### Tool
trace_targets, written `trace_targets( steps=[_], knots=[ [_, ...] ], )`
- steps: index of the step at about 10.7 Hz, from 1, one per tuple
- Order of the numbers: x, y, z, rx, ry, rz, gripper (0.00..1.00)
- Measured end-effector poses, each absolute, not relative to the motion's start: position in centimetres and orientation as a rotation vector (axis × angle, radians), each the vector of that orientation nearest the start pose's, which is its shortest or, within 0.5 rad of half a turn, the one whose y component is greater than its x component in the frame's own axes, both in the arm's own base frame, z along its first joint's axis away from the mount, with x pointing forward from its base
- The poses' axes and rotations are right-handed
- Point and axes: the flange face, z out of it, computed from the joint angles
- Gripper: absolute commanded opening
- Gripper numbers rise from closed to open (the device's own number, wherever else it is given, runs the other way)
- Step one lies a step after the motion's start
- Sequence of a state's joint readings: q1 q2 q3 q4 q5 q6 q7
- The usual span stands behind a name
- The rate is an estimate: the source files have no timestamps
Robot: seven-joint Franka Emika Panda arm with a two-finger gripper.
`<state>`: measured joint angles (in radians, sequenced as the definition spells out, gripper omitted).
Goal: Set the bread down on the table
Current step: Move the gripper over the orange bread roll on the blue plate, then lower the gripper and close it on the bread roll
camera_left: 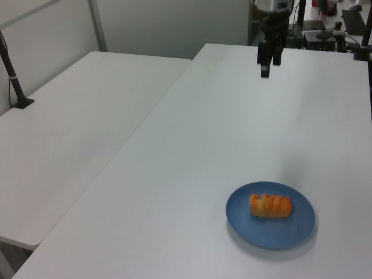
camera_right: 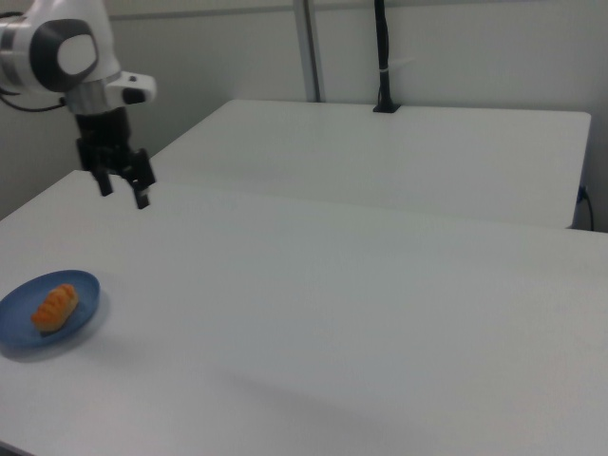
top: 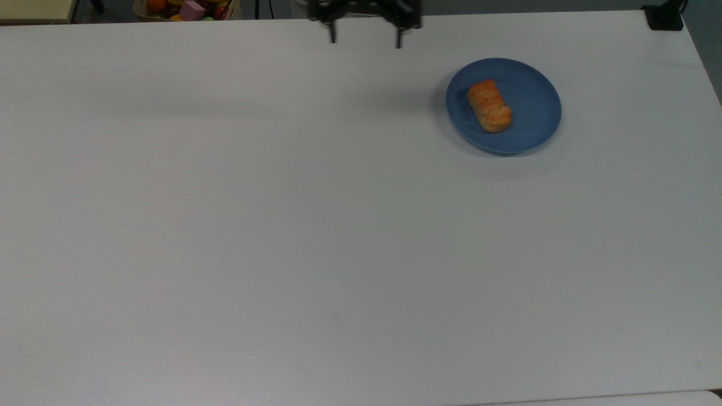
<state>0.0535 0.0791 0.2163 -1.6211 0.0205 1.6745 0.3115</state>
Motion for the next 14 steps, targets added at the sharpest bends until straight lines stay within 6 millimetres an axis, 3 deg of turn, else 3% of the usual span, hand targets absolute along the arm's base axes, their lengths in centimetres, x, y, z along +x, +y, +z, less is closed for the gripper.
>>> trace_targets(
  steps=[2,4,6,8,10,12,13,14],
  knots=[
    [54.6,20.6,54.8,-3.116,0.03,0.113,1.0],
    [53.7,24.3,52.3,-3.123,-0.003,0.188,1.0],
    [53.0,28.9,48.9,-3.116,-0.034,0.215,1.0],
    [52.0,33.2,44.3,-3.103,-0.035,0.226,1.0],
    [51.1,36.1,39.6,-3.102,-0.07,0.286,1.0],
    [50.7,37.7,36.4,-3.108,-0.116,0.313,0.99],
    [50.4,38.3,34.9,-3.129,-0.155,0.326,0.91],
    [49.9,39.0,33.4,-3.15,-0.197,0.344,0.76]
  ],
)
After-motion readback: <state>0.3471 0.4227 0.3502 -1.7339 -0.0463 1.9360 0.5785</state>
